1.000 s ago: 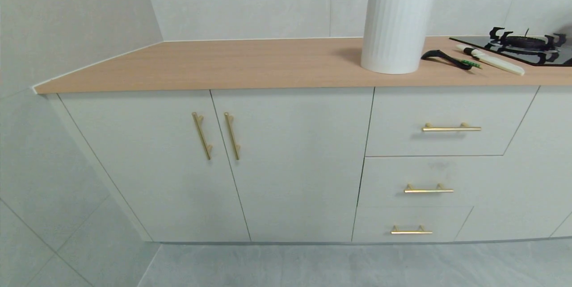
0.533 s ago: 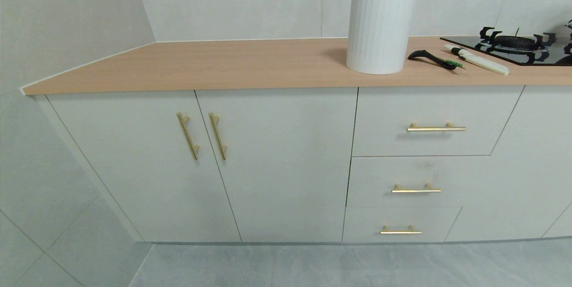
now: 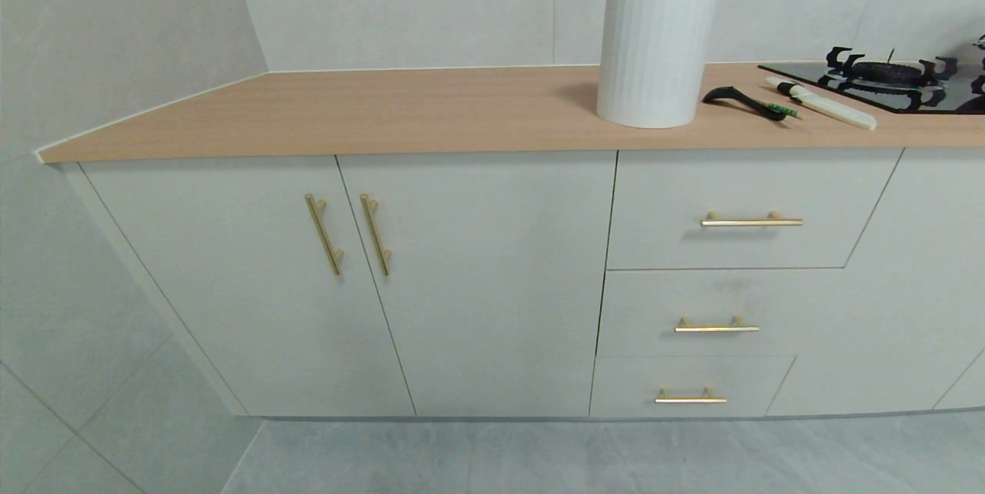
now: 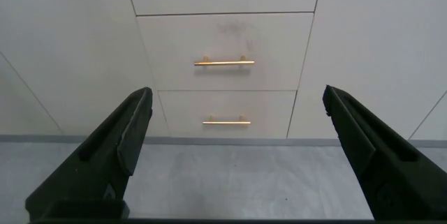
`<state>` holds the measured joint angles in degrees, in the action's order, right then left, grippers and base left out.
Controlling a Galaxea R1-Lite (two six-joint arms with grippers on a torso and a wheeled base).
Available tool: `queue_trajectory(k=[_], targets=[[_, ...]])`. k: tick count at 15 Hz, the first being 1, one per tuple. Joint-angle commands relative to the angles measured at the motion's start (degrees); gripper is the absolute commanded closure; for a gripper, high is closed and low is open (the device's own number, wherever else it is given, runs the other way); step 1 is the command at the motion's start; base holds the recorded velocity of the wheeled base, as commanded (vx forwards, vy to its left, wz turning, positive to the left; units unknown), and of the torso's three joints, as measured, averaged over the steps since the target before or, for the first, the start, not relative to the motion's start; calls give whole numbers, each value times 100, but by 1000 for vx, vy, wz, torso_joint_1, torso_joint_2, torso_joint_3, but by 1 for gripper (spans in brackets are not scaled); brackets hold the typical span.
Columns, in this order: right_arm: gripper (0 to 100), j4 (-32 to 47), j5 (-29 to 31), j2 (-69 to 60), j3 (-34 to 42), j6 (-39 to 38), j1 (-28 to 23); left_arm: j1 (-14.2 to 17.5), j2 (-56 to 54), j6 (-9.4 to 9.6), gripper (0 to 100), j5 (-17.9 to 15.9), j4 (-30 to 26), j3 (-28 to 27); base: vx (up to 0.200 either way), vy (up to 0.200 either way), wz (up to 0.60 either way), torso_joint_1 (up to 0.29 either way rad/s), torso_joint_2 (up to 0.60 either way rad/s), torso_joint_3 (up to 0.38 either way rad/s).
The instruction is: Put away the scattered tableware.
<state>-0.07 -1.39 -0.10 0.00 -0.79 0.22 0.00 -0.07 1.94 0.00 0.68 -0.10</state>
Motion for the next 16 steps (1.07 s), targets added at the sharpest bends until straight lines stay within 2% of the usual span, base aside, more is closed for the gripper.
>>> queue_trajectory(k=[1, 3, 16], targets=[[0, -1, -2, 10, 0, 0, 4, 0, 7, 0, 0, 0, 2, 1, 0, 0, -600, 7, 2, 2], [0, -1, -2, 10, 0, 0, -4, 0, 7, 0, 0, 0, 2, 1, 0, 0, -600, 2, 0, 0], [0, -1, -2, 10, 0, 0, 4, 0, 7, -9, 0, 9, 2, 1, 0, 0, 0, 0, 0, 0]])
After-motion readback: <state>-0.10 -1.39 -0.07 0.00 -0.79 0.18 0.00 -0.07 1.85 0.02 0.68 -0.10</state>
